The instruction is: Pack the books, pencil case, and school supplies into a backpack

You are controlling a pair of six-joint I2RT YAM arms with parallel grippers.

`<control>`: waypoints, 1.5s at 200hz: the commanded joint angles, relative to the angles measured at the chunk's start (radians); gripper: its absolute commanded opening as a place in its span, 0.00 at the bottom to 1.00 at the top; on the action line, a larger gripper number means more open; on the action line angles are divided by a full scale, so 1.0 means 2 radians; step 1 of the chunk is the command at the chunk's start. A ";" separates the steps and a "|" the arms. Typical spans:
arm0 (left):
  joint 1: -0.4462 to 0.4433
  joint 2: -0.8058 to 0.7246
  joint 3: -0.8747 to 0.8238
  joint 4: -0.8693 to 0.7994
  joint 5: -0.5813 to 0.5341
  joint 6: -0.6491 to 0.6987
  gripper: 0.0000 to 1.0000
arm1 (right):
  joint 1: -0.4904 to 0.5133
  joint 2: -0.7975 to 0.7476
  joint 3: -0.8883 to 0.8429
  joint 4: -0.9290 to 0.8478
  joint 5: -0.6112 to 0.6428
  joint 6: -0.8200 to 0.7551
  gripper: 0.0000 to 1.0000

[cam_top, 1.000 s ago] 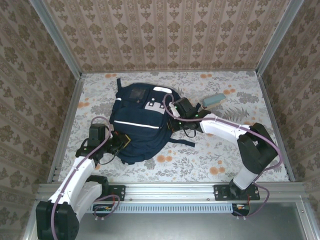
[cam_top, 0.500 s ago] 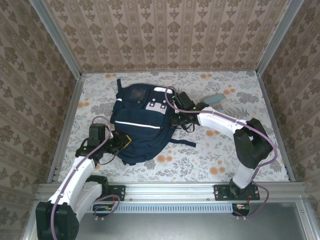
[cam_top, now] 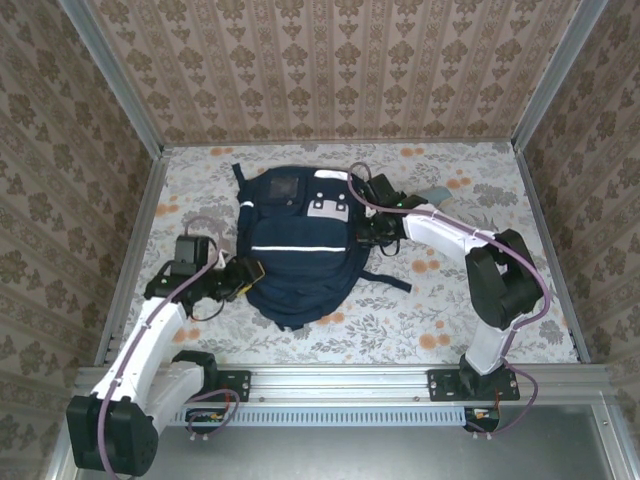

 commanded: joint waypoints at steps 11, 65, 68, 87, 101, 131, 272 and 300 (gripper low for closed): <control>-0.014 0.037 0.069 -0.056 -0.039 0.082 0.56 | -0.019 -0.012 0.003 -0.015 -0.009 0.001 0.32; -0.123 0.141 0.176 -0.028 -0.118 0.119 0.56 | -0.062 -0.095 -0.042 0.015 -0.092 0.023 0.54; -0.128 0.149 0.181 -0.023 -0.119 0.121 0.56 | -0.061 -0.096 -0.043 0.016 -0.103 0.025 0.54; -0.157 0.199 0.215 -0.006 -0.124 0.128 0.56 | -0.062 -0.099 -0.051 0.037 -0.174 0.033 0.54; -0.167 0.243 0.245 0.002 -0.120 0.129 0.53 | -0.061 -0.093 -0.060 0.067 -0.234 0.031 0.57; -0.172 0.332 0.306 0.029 -0.118 0.117 0.43 | -0.061 -0.068 -0.057 0.094 -0.272 -0.003 0.71; -0.149 0.538 0.444 0.045 -0.148 0.069 0.15 | -0.027 0.043 0.030 0.045 -0.316 -0.182 0.85; -0.146 0.552 0.449 0.036 -0.148 0.063 0.15 | -0.014 0.022 0.012 0.034 -0.329 -0.192 0.83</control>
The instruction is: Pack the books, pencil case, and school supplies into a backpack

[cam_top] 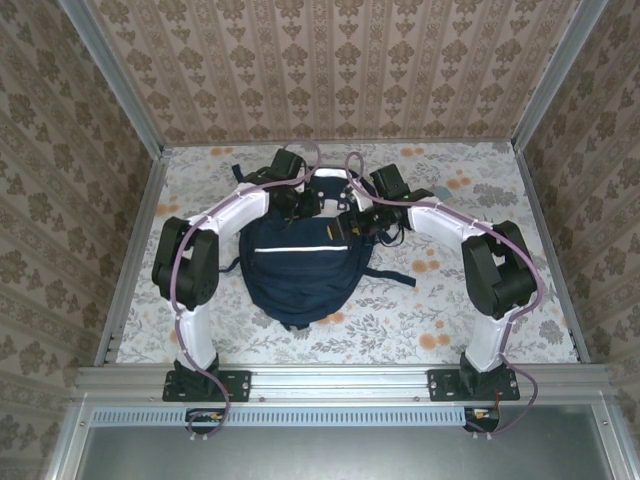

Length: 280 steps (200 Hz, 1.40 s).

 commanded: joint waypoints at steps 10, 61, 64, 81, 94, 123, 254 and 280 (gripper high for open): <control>0.012 0.032 0.012 -0.023 -0.021 -0.015 0.15 | 0.020 -0.023 -0.018 -0.034 -0.036 -0.032 0.83; 0.013 0.039 0.013 -0.017 -0.014 -0.020 0.15 | 0.041 -0.094 -0.089 -0.045 -0.037 -0.035 0.83; 0.014 0.039 0.012 -0.017 -0.013 -0.020 0.15 | 0.044 -0.097 -0.091 -0.048 -0.038 -0.038 0.83; 0.013 0.039 0.012 -0.016 -0.010 -0.020 0.15 | 0.061 -0.109 -0.098 -0.057 -0.034 -0.051 0.81; 0.014 0.037 0.012 -0.015 -0.008 -0.019 0.15 | 0.067 -0.114 -0.100 -0.058 -0.014 -0.052 0.78; 0.014 0.029 0.010 -0.016 -0.009 -0.017 0.15 | 0.072 -0.109 -0.100 -0.069 0.038 -0.056 0.67; 0.020 0.047 0.024 -0.021 0.002 -0.013 0.15 | 0.127 -0.096 -0.100 -0.065 0.099 -0.098 0.75; 0.027 0.050 0.030 -0.020 0.006 -0.014 0.15 | 0.141 -0.127 -0.133 -0.065 0.034 -0.067 0.73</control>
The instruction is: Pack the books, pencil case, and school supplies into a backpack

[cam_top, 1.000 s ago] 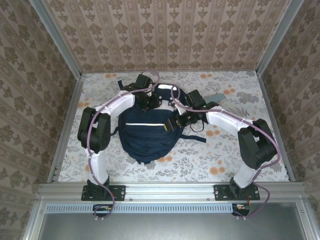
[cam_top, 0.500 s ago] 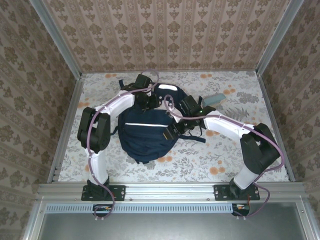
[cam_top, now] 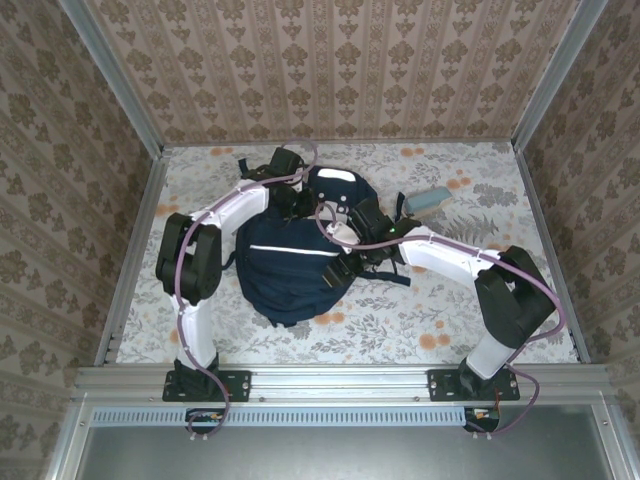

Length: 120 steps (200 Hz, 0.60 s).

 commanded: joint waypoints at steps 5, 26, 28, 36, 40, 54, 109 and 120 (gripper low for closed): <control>0.022 0.027 0.010 -0.004 -0.014 0.001 0.15 | 0.021 -0.037 -0.039 -0.015 -0.093 0.033 0.73; 0.023 0.021 0.017 -0.006 -0.013 0.003 0.15 | 0.022 -0.072 -0.066 0.011 -0.112 0.062 0.71; 0.023 0.021 0.017 -0.007 -0.012 0.004 0.15 | 0.022 -0.076 -0.067 0.013 -0.110 0.065 0.71; 0.023 0.016 0.019 -0.008 -0.011 0.003 0.16 | 0.021 -0.089 -0.072 0.023 -0.098 0.078 0.70; 0.023 0.013 0.019 -0.008 -0.011 0.004 0.17 | 0.019 -0.095 -0.073 0.027 -0.084 0.087 0.69; 0.023 -0.002 0.016 -0.009 -0.010 0.004 0.19 | 0.009 -0.113 -0.075 0.042 -0.019 0.123 0.69; 0.016 -0.108 -0.048 -0.010 -0.034 -0.001 0.44 | -0.047 -0.118 -0.052 0.071 0.081 0.265 0.71; -0.002 -0.133 -0.070 -0.012 -0.048 -0.006 0.46 | -0.052 -0.102 -0.037 0.069 0.088 0.297 0.70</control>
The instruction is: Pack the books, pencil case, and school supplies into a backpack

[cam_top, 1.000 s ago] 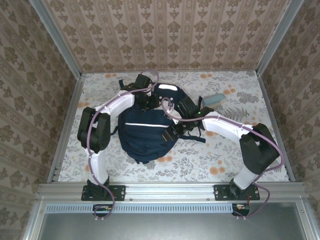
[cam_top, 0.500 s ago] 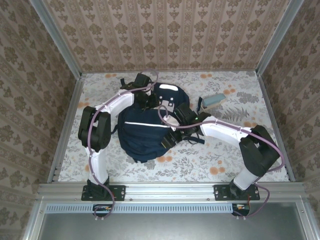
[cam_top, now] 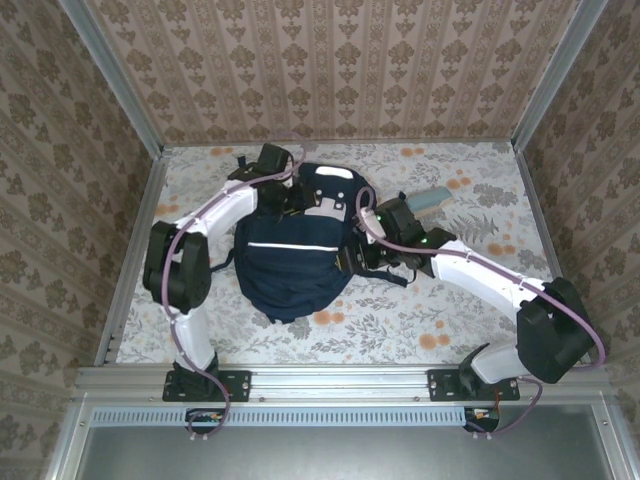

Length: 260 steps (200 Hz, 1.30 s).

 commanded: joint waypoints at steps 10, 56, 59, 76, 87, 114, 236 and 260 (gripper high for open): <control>-0.021 -0.087 -0.054 -0.013 -0.044 -0.010 0.47 | -0.013 0.036 0.051 0.009 0.040 0.121 0.67; -0.076 -0.190 -0.155 -0.017 -0.101 -0.058 0.49 | -0.016 0.145 0.135 -0.019 -0.004 0.171 0.51; -0.082 -0.198 -0.161 -0.017 -0.104 -0.064 0.49 | -0.016 0.151 0.139 -0.021 -0.005 0.173 0.50; -0.109 -0.231 -0.196 -0.009 -0.120 -0.093 0.49 | -0.016 0.168 0.149 -0.021 -0.007 0.183 0.47; -0.132 -0.245 -0.212 -0.003 -0.133 -0.112 0.50 | -0.016 0.175 0.149 -0.012 -0.018 0.188 0.46; -0.192 -0.254 -0.237 0.025 -0.152 -0.159 0.50 | -0.016 0.189 0.153 -0.003 -0.041 0.197 0.34; -0.259 -0.237 -0.314 0.141 -0.206 -0.265 0.37 | 0.022 0.209 0.180 0.091 -0.107 0.253 0.09; -0.260 -0.240 -0.321 0.145 -0.220 -0.282 0.32 | 0.028 0.209 0.184 0.091 -0.105 0.254 0.09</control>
